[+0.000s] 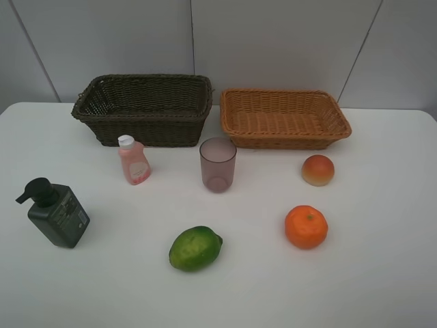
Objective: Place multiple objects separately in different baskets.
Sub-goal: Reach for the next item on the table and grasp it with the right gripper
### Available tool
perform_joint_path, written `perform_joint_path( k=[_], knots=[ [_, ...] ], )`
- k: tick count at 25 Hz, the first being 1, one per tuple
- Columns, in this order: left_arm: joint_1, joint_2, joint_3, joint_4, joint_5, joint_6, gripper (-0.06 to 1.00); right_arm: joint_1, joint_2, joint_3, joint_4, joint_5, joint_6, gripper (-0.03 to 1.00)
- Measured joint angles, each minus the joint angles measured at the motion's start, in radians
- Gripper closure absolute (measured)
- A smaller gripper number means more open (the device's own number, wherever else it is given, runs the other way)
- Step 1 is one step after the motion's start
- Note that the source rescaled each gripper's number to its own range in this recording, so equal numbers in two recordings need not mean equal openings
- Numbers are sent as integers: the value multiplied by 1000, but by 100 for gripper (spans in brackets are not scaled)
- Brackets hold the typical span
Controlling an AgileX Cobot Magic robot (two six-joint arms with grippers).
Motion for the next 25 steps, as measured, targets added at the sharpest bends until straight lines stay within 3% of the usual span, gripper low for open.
perform_joint_path(
  k=[19,25],
  knots=[
    [0,0,0,0,0,0,-6,0,8,-3,0,0,0,0],
    [0,0,0,0,0,0,-6,0,251,-143,-25,1,0,0]
  ],
)
